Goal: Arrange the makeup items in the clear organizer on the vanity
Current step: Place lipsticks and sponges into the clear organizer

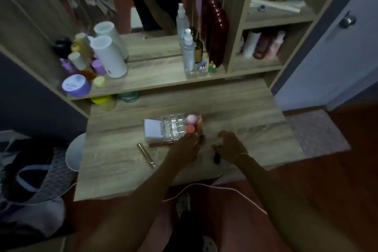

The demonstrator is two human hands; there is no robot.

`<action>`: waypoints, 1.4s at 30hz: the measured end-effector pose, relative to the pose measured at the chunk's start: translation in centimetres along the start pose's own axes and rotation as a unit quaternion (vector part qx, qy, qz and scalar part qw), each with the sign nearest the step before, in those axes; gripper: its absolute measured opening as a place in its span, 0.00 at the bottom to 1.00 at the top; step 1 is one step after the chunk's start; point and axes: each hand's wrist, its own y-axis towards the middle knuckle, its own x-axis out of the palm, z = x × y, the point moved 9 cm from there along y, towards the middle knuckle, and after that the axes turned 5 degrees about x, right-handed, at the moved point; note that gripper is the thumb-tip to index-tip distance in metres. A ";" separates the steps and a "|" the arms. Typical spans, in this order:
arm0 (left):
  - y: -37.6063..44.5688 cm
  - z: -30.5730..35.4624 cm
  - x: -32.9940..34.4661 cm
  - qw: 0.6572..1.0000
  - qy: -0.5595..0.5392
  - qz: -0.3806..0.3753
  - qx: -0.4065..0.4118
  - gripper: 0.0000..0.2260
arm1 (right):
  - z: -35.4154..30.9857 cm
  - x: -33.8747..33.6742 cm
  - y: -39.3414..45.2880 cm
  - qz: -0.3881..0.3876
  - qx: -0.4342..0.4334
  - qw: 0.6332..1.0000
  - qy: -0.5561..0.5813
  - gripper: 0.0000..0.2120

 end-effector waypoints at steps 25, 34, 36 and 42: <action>1.0 -2.8 -2.0 0.995 -0.047 0.071 0.045 0.32 | -2.4 -1.4 1.8 0.126 0.015 0.984 0.128 0.11; 0.9 -10.8 -12.1 0.961 -0.163 0.220 -0.046 0.25 | -11.9 -8.1 1.6 0.225 -0.071 0.942 0.237 0.20; 1.5 -11.9 -12.7 0.954 -0.186 0.228 -0.060 0.19 | -14.6 -7.8 2.3 0.209 -0.100 0.950 0.209 0.16; 1.9 -13.0 -12.4 0.962 -0.167 0.207 -0.062 0.09 | -19.1 -4.5 4.2 0.135 -0.160 0.973 0.102 0.12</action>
